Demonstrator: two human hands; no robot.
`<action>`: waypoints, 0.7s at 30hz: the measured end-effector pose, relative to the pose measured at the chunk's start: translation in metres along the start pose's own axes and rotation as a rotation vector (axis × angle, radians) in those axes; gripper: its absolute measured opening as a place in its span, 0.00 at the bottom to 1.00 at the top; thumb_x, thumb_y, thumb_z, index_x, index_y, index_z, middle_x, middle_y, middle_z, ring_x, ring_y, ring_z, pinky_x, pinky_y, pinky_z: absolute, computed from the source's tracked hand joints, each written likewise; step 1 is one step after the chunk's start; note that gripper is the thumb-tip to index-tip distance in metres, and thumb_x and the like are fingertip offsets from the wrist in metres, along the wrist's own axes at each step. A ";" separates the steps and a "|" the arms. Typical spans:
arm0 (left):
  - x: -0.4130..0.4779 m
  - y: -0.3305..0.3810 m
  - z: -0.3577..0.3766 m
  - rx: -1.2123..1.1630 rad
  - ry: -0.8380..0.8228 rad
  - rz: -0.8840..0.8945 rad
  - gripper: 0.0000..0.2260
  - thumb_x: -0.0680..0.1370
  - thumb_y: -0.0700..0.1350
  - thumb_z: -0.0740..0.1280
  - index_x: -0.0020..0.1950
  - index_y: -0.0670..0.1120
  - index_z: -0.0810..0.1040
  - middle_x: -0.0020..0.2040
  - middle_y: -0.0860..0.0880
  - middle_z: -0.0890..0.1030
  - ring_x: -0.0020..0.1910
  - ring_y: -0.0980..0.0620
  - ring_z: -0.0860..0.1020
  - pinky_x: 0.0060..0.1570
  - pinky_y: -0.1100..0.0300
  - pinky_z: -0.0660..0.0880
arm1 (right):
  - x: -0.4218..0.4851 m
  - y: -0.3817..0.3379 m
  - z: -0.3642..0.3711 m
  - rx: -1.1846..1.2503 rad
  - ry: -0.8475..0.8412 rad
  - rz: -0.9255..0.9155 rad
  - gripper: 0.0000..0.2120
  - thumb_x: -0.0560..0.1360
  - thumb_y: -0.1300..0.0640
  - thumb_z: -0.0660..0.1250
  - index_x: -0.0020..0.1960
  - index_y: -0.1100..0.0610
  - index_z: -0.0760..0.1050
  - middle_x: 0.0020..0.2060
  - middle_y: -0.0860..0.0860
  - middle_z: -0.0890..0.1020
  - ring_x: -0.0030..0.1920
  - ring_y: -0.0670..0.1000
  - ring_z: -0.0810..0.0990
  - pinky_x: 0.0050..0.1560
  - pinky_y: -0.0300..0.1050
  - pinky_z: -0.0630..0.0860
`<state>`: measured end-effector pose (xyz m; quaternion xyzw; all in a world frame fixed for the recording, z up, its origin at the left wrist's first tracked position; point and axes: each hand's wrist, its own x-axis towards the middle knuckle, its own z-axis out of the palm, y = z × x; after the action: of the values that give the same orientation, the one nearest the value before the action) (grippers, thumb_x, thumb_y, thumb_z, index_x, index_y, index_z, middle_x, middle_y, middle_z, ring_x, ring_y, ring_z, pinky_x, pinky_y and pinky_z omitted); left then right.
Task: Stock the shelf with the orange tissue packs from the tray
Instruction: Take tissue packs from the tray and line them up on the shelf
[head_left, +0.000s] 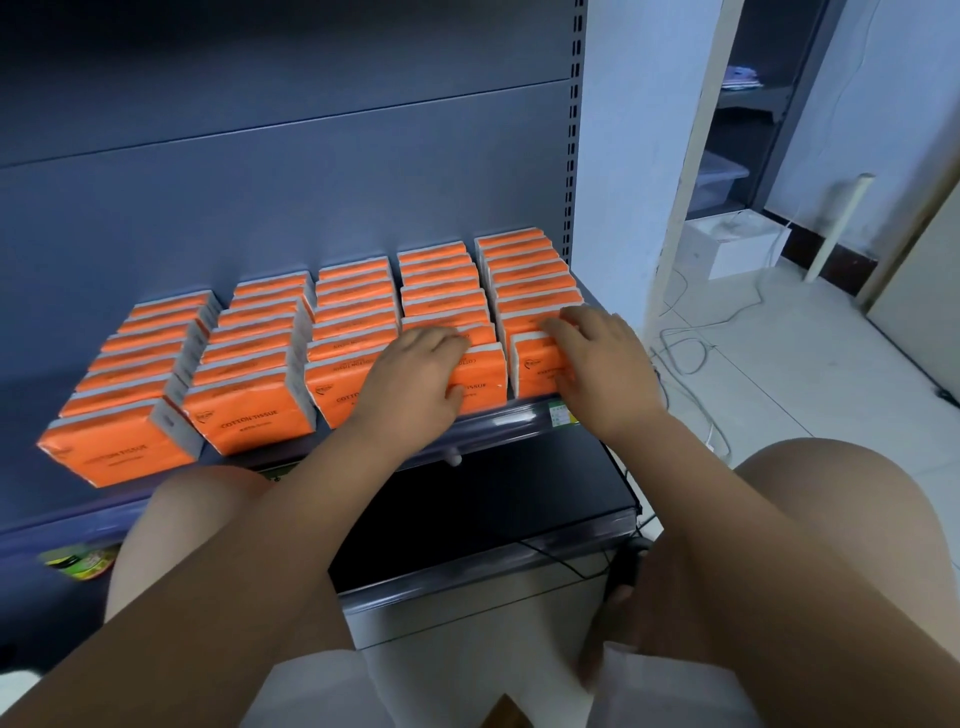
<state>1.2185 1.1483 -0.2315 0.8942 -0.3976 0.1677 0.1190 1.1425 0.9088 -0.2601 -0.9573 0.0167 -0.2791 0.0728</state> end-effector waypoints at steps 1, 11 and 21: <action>0.000 0.002 0.000 -0.004 0.000 -0.005 0.26 0.76 0.43 0.74 0.74 0.44 0.75 0.72 0.45 0.77 0.72 0.42 0.72 0.72 0.47 0.68 | 0.000 -0.001 0.001 -0.012 0.001 -0.001 0.27 0.71 0.62 0.72 0.69 0.56 0.75 0.66 0.58 0.78 0.65 0.63 0.76 0.67 0.62 0.73; 0.000 0.002 -0.006 -0.072 -0.028 -0.053 0.26 0.78 0.43 0.74 0.75 0.47 0.74 0.72 0.47 0.77 0.73 0.44 0.71 0.70 0.46 0.72 | 0.003 0.001 -0.002 -0.044 -0.024 -0.004 0.30 0.72 0.65 0.72 0.73 0.57 0.74 0.70 0.59 0.77 0.70 0.64 0.74 0.70 0.63 0.70; -0.005 -0.002 0.001 -0.106 -0.021 -0.085 0.26 0.78 0.46 0.75 0.75 0.44 0.74 0.75 0.45 0.74 0.75 0.43 0.69 0.76 0.48 0.66 | -0.001 -0.012 0.000 -0.065 -0.025 -0.005 0.28 0.76 0.61 0.68 0.75 0.57 0.71 0.71 0.59 0.75 0.74 0.65 0.70 0.77 0.67 0.61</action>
<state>1.2169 1.1527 -0.2344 0.9044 -0.3690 0.1317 0.1692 1.1411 0.9202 -0.2587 -0.9627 0.0224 -0.2665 0.0413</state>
